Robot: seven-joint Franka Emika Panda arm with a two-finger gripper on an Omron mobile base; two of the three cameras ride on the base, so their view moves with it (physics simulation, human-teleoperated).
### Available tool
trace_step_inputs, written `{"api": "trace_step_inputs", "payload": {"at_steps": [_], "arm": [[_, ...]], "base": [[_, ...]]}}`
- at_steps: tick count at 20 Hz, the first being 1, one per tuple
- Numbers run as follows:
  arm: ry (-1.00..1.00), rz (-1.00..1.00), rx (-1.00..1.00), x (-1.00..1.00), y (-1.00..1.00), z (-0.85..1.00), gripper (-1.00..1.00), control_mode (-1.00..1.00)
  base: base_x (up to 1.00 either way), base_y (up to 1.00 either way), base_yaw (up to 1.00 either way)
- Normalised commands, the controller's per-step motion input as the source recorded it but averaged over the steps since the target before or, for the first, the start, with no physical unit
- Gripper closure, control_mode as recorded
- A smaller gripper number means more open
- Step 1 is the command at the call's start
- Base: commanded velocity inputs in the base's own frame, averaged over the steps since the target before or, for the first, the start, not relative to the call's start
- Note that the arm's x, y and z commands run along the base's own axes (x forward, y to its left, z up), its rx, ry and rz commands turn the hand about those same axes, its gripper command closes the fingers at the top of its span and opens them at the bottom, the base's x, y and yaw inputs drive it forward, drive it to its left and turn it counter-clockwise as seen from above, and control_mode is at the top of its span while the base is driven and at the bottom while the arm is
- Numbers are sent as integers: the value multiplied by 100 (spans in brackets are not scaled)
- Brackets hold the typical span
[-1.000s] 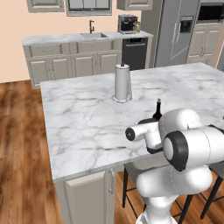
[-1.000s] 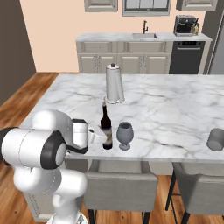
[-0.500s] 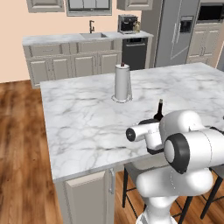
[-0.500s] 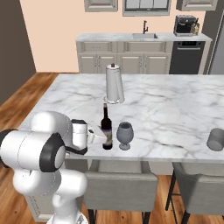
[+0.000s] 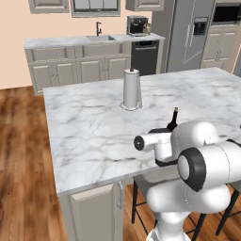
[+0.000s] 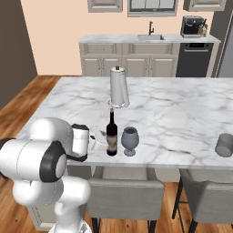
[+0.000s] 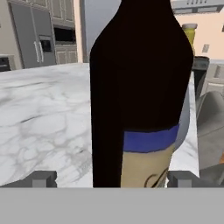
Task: There is a wine glass and glass cup on the dining counter. Place the wine bottle next to the wine glass and the juice bottle next to the glass cup.
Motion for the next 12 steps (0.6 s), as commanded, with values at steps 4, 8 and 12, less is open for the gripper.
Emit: {"api": "trace_step_inputs", "payload": {"at_steps": [4,8,12], "arm": [[-6,-2,2,-3,13,0,-100,-100],[-9,0,0,-6,18,0,-100,-100],[-5,0,0,-8,24,0,-100,-100]], "base": [[0,0,0],[0,0,0],[0,0,0]]}}
